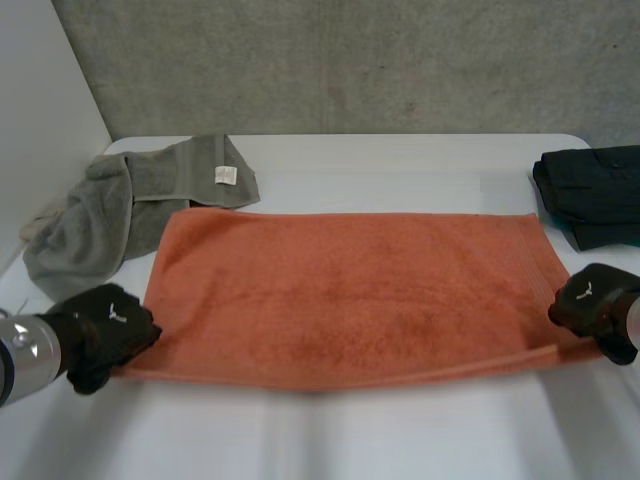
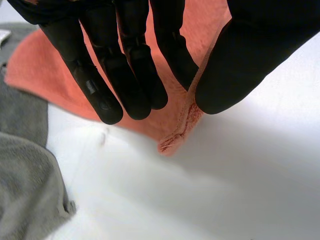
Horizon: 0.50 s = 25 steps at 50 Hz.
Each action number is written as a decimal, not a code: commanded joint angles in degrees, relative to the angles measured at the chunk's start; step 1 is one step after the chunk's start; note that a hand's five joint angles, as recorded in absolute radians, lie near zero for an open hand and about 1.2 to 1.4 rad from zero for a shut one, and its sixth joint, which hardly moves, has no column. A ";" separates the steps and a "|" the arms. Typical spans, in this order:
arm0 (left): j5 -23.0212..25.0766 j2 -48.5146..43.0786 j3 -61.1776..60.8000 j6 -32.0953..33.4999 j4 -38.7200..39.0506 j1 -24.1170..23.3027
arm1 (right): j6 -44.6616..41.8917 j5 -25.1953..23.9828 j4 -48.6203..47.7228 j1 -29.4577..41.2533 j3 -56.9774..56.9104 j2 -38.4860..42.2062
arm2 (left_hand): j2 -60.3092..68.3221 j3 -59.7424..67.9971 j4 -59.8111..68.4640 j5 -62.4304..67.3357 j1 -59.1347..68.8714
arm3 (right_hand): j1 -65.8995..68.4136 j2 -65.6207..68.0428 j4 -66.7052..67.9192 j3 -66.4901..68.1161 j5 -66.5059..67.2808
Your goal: Fold the laundry.
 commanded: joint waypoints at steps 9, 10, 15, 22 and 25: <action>-10.29 -26.55 33.60 -15.28 17.27 -9.94 | 14.78 3.65 -19.64 5.31 -16.52 15.48 | 11.67 11.90 11.41 13.24 13.95 | 14.84 12.69 11.42 11.81 11.15; -11.25 -28.04 35.62 -15.55 17.89 -10.29 | 15.57 4.09 -20.61 5.58 -17.66 16.53 | 11.67 11.90 11.41 13.24 13.95 | 14.84 12.69 11.42 11.81 11.15; -15.38 -37.35 48.35 -15.73 18.77 -12.84 | 19.26 6.64 -27.10 6.89 -26.79 24.61 | 11.67 11.90 11.41 13.24 13.95 | 14.84 12.69 11.42 11.81 11.15; -19.42 -47.72 64.17 -13.71 19.65 -14.60 | 19.09 8.05 -35.63 8.56 -38.57 34.89 | 11.67 11.90 11.41 13.24 13.95 | 14.84 12.69 11.42 11.81 11.15; -20.14 -51.60 69.64 -12.13 19.65 -14.78 | 18.22 8.41 -39.33 9.18 -42.97 39.12 | 11.67 11.90 11.41 13.24 13.95 | 14.84 12.69 11.42 11.81 11.15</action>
